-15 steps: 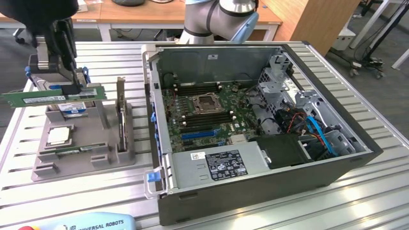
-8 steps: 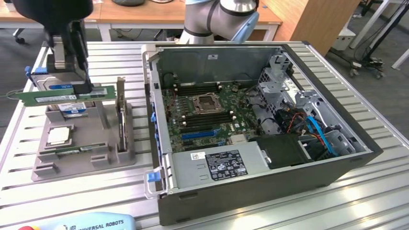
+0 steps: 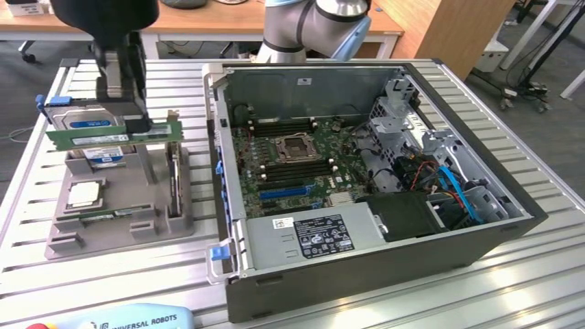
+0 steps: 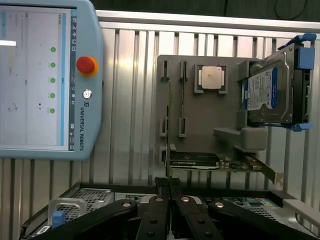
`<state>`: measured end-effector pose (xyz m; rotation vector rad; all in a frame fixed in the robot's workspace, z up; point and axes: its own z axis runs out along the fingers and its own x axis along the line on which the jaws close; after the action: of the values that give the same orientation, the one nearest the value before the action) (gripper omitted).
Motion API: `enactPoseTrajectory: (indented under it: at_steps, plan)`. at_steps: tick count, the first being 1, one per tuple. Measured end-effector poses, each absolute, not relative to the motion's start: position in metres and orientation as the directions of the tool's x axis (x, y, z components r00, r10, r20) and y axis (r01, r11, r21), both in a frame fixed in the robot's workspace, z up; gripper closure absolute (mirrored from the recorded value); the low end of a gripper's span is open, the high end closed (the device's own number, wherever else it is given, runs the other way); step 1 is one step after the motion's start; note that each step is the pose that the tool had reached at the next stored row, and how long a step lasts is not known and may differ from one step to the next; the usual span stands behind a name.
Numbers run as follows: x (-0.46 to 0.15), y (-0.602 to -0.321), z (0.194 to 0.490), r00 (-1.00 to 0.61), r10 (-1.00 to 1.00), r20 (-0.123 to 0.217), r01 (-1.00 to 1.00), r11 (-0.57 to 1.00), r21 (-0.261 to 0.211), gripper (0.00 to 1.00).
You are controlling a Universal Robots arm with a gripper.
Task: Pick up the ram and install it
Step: 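Pick up the ram and move it above insertion slot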
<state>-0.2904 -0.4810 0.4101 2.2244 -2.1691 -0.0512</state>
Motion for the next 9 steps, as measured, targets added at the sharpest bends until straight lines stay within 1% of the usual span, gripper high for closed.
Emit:
enactPoseTrajectory:
  at_steps: [9]
  plan:
    - [-0.266, -0.481, 0.410, 0.025, -1.000, 0.000, -0.998, -0.025, 0.049, 0.88]
